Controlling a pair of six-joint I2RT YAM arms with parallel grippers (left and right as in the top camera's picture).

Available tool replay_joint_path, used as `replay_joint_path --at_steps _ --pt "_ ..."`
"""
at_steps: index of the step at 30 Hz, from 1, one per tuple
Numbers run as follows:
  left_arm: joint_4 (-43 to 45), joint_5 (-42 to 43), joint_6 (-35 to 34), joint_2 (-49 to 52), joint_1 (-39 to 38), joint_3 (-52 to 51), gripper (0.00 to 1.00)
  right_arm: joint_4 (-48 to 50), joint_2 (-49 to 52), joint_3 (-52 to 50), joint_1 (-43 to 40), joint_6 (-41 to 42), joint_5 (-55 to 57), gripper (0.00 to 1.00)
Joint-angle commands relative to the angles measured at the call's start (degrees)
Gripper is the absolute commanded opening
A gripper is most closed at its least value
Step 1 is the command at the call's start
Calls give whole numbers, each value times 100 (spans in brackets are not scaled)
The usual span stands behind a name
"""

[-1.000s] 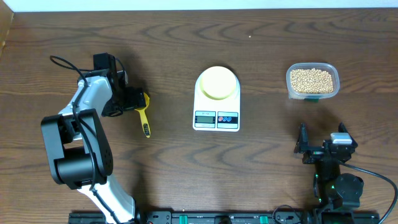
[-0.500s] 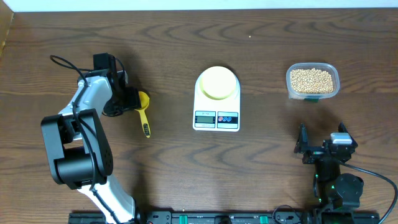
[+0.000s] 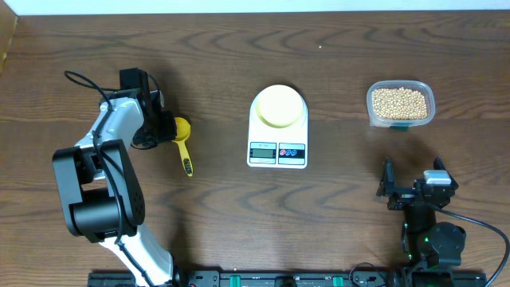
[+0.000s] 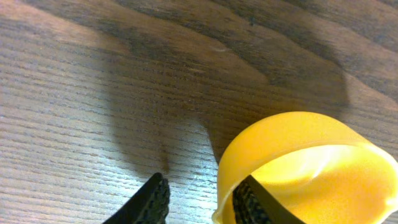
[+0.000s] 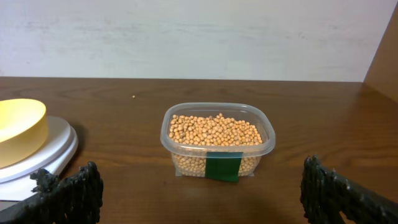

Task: Scoop item into bowl and weigh 50g on scale
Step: 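Close the left gripper on the yellow scoop's cup rim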

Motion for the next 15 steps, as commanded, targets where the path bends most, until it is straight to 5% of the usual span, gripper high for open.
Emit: replay_joint_path --at_steps 1,15 --pt "7 -74 33 96 31 -33 30 -28 -37 -9 -31 74 7 99" --pt "9 -74 33 96 31 -33 12 -26 -37 -9 -31 74 7 99"
